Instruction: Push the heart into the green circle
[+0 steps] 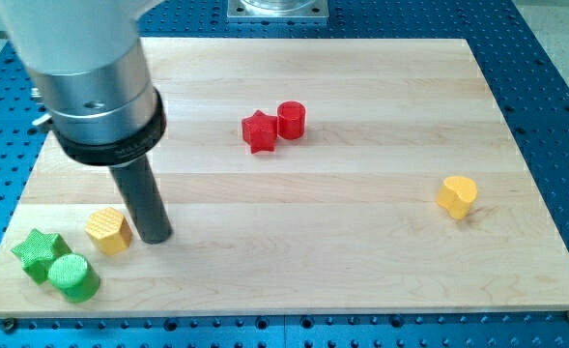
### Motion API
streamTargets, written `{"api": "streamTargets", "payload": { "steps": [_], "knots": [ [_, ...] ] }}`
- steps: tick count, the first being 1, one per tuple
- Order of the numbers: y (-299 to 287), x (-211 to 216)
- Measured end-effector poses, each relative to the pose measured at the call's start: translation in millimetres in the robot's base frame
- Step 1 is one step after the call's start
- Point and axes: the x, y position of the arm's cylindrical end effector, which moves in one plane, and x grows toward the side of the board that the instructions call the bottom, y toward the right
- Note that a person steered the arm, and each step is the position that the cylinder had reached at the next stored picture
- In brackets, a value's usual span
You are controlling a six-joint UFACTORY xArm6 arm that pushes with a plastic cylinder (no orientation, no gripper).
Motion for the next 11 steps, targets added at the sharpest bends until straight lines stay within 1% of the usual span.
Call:
{"api": "streamTargets", "payload": {
  "steps": [1,2,3,4,5,6,7,8,9,10,11],
  "knots": [
    [99,11],
    [241,15],
    [385,-2],
    [414,-31],
    [265,-50],
    [134,-35],
    [170,-30],
    [87,-7],
    [46,10],
    [142,21],
    [135,44]
  ]
}}
